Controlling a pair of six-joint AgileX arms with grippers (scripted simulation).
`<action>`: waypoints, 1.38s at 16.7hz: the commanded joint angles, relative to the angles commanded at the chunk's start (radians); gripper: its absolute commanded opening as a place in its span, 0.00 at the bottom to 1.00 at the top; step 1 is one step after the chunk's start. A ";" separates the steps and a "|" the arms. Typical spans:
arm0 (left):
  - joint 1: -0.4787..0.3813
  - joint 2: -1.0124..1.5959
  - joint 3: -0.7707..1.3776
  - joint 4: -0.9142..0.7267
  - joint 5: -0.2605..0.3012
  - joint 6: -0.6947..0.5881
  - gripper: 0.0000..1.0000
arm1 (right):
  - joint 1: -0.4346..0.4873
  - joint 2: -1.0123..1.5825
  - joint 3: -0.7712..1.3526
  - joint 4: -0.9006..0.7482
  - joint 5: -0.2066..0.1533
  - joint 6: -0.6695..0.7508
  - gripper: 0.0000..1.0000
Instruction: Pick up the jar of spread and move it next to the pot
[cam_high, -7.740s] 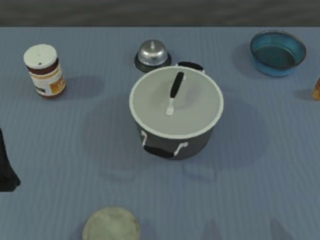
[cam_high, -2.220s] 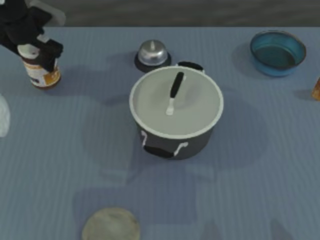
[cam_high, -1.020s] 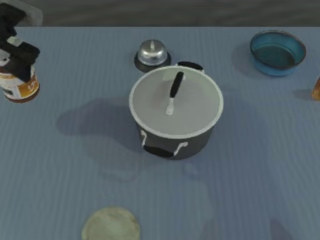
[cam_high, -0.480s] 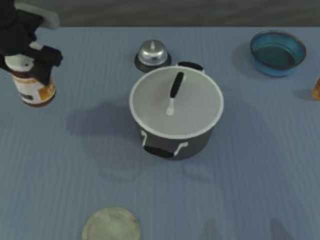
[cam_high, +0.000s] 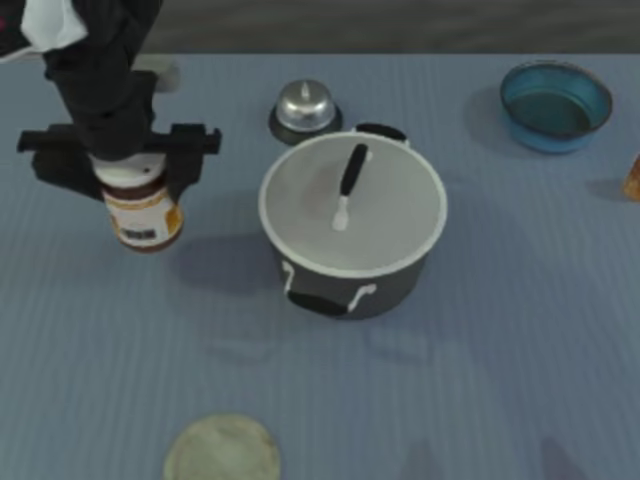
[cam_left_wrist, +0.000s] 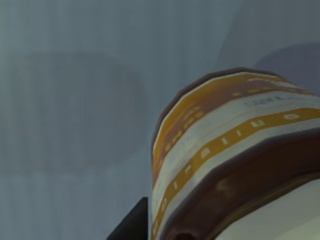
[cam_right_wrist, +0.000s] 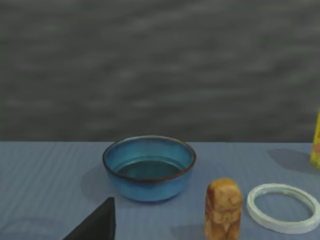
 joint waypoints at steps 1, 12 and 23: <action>-0.016 -0.006 -0.016 0.016 -0.005 -0.039 0.00 | 0.000 0.000 0.000 0.000 0.000 0.000 1.00; -0.035 0.017 -0.080 0.111 -0.011 -0.089 0.00 | 0.000 0.000 0.000 0.000 0.000 0.000 1.00; -0.035 0.057 -0.133 0.208 -0.010 -0.088 0.30 | 0.000 0.000 0.000 0.000 0.000 0.000 1.00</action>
